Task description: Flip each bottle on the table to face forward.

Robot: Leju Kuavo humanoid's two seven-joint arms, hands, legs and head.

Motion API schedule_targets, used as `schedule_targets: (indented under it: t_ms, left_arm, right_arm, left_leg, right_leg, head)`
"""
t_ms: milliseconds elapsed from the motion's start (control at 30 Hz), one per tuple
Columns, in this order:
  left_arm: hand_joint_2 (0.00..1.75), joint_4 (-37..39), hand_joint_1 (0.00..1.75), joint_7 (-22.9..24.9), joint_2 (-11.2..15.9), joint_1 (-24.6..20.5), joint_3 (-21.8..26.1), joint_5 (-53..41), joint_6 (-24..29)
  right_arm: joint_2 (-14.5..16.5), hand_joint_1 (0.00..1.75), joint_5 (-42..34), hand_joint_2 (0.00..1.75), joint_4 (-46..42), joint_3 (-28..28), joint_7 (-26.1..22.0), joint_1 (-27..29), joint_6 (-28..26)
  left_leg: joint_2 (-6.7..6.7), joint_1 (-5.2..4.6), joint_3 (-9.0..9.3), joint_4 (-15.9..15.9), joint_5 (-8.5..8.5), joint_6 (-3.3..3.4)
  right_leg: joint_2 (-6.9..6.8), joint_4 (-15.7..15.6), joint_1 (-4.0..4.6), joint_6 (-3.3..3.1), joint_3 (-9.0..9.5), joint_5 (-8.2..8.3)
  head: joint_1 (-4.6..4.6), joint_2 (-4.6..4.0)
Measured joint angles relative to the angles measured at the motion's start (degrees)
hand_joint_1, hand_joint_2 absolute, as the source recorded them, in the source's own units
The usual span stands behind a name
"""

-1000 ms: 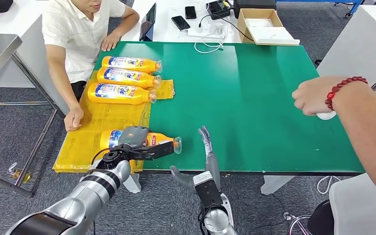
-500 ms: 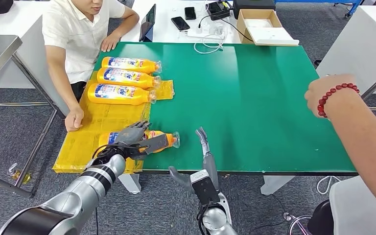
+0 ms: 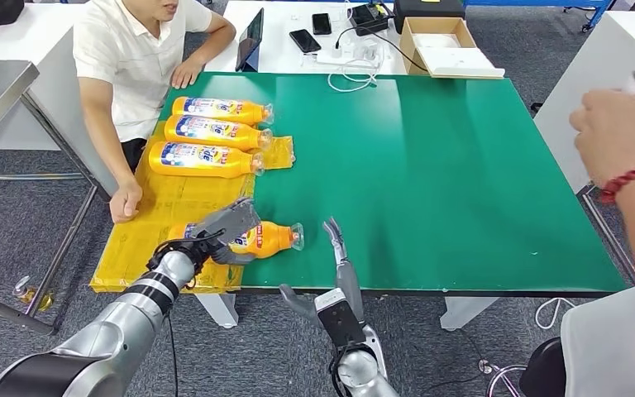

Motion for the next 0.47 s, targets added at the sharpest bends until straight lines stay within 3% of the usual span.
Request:
schedule_targets:
  t_ms: [233,467]
  left_arm:
    - [1.75,-6.65,0.00,-8.11,0.30,5.36,1.19,10.99,-1.10]
    - [1.75,-23.14,0.00,-5.58,0.51,14.72,-1.34,16.54,5.86]
  right_arm:
    - [-0.17,0.00,-0.37,1.75,1.04,-0.03,-0.63,0.14,-0.85]
    - [-1.11,0.00,-0.06,1.75,-0.29,-0.33,-0.32,2.34,-2.37]
  left_leg:
    - [0.01,0.00,-0.01,0.00,0.00,0.00]
    - [0.04,-0.01,-0.35,0.01,-0.02,0.01]
  right_leg:
    - [0.00,-0.01,0.00,-0.02,-0.03,-0.02]
    - [0.01,-0.01,-0.01,-0.02,-0.40,-0.02]
  head:
    - [0.01,0.00]
    - [0.01,0.00]
